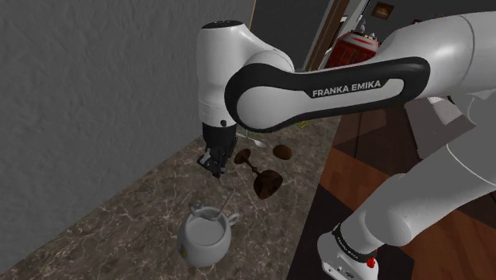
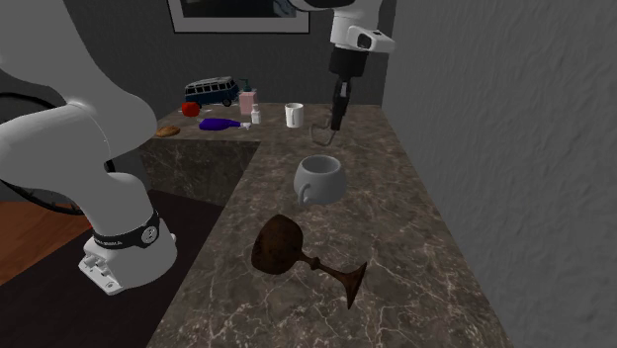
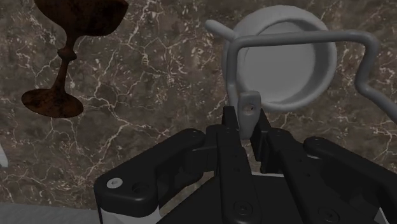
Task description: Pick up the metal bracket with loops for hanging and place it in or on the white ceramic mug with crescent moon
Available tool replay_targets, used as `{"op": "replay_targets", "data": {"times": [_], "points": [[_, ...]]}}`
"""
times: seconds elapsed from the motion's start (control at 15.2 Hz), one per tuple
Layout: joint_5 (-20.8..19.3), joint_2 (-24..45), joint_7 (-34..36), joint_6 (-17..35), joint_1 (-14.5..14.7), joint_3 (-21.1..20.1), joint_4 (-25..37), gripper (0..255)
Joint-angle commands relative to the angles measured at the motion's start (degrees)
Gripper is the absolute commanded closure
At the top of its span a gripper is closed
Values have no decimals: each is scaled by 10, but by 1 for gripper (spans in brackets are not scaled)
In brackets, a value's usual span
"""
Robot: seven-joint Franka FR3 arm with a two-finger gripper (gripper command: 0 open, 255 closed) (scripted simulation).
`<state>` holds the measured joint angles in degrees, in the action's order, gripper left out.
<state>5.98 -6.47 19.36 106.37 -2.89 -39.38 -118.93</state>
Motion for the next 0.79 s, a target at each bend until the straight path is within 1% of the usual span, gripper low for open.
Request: {"op": "replay_targets", "data": {"times": [0.0,0.73], "points": [[23,-34,-11,6,4,3,-33,255],[5,4,3,93,5,-9,-88,255]]}}
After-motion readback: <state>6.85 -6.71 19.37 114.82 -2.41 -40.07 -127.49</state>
